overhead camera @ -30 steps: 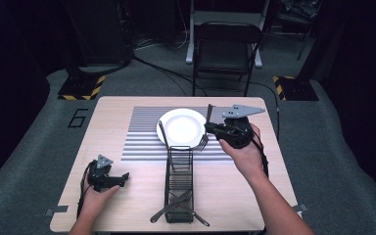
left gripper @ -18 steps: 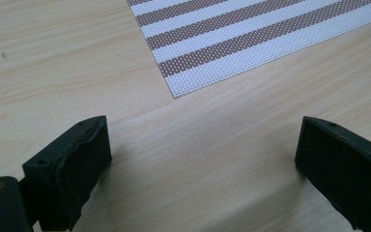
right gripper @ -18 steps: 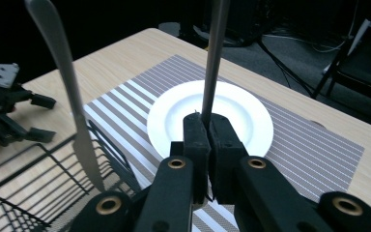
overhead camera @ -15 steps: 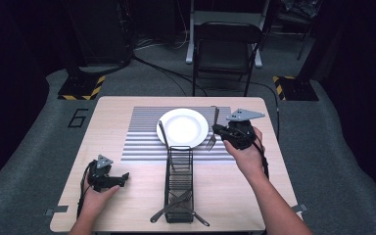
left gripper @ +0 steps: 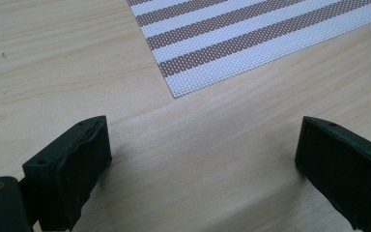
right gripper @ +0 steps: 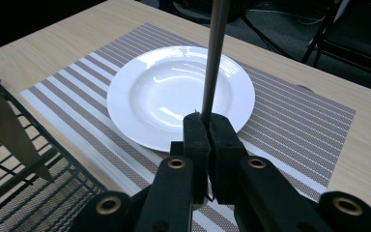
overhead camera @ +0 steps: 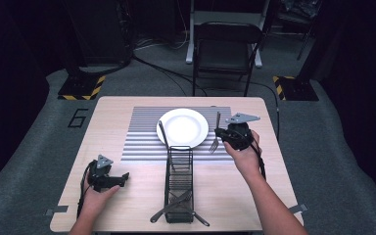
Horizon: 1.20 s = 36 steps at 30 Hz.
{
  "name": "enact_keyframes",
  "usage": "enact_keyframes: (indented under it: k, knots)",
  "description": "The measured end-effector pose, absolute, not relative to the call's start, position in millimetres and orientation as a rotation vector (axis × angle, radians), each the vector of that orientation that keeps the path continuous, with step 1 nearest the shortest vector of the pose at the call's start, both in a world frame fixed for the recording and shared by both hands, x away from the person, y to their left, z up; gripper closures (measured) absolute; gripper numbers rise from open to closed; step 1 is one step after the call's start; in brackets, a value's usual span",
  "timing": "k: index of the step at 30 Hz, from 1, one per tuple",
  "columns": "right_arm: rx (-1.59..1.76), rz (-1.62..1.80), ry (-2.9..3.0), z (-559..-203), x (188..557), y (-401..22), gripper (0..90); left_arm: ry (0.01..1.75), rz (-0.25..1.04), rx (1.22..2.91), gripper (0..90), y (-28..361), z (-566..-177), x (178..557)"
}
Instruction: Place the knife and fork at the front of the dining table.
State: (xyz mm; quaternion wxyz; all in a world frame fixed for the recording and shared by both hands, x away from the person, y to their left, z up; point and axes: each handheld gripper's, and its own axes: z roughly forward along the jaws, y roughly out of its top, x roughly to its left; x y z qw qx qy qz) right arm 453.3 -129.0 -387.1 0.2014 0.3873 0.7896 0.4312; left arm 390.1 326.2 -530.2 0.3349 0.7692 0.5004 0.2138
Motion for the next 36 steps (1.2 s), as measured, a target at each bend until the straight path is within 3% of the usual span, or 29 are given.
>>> enact_keyframes:
  k: [36]
  knots:
    - [1.269,1.124,2.194,-439.4,492.4,-127.2,87.4,1.307,0.559,2.005,5.4,326.0,-530.3,390.1]
